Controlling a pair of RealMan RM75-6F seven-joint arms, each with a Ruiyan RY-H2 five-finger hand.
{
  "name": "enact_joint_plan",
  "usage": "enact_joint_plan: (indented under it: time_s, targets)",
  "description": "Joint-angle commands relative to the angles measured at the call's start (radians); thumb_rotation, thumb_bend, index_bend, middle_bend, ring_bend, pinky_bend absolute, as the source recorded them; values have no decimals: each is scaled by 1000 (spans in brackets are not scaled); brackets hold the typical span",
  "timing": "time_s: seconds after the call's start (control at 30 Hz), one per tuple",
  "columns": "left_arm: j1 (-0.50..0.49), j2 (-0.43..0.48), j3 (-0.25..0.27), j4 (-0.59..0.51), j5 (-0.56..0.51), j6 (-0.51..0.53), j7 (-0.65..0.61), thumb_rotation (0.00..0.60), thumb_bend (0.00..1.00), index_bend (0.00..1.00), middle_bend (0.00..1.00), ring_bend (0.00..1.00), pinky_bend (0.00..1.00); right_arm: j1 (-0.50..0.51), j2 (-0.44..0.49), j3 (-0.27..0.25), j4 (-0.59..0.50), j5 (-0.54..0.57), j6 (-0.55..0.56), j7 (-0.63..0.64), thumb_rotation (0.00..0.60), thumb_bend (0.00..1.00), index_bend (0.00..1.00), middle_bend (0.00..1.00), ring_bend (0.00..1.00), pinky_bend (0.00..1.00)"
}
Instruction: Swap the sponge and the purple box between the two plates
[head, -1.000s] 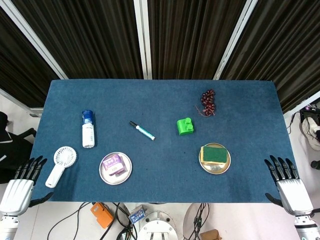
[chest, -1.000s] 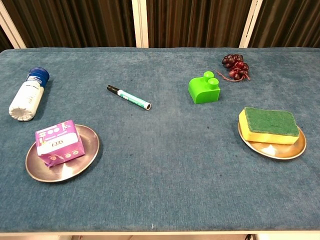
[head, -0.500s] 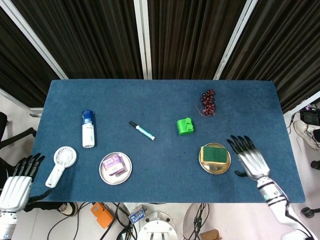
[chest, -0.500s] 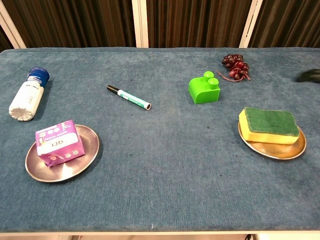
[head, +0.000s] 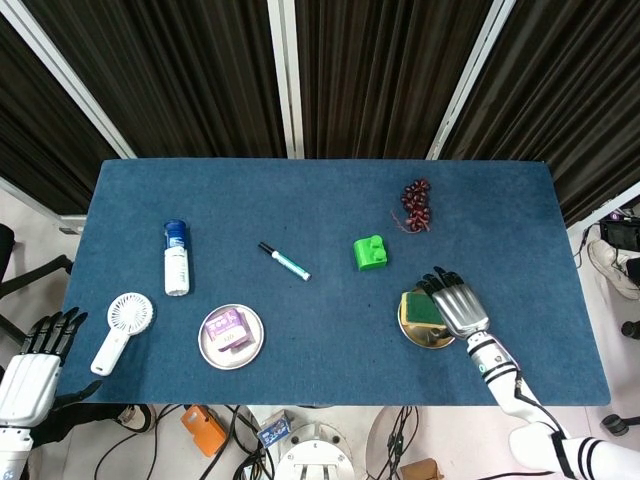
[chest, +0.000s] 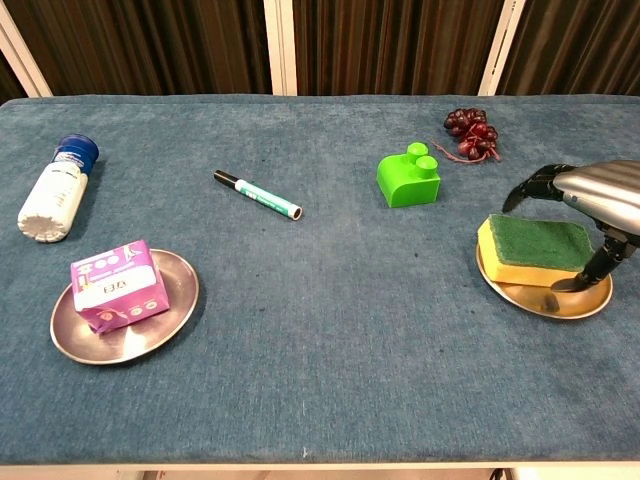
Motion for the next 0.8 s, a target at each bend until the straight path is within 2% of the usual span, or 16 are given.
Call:
enact_joint_plan:
  time_s: [0.03,0.37,0.57,0.67,0.8]
  targets:
    - [1,-1,0,1,2,3,-1,600,81,47,15,0,64,0,-9,-5,13,-3,21,1,600,271,473,372,296,391]
    - [2,0,0,1,1,4,-4,600,81,47,15,0,63,3,-27,-9,33,-2,68,8,600,286,660,502,445,511]
    - [4,-1,-2,1,0,8,-5,600,81,46,15,0,64,26,-4,18,-67,-55,116,48,600,302,681,518,465,531]
    - [4,-1,-3,0,-1,9,-4,600,81,46,15,0,64,58,-8,42,-133,-64,115,10,600,302,681,519,465,531]
    - [4,-2,-3,0,-3,7,0,600,81,46,15,0,63,135,-81,94,-187,-16,72,-87,600,302,671,519,465,532]
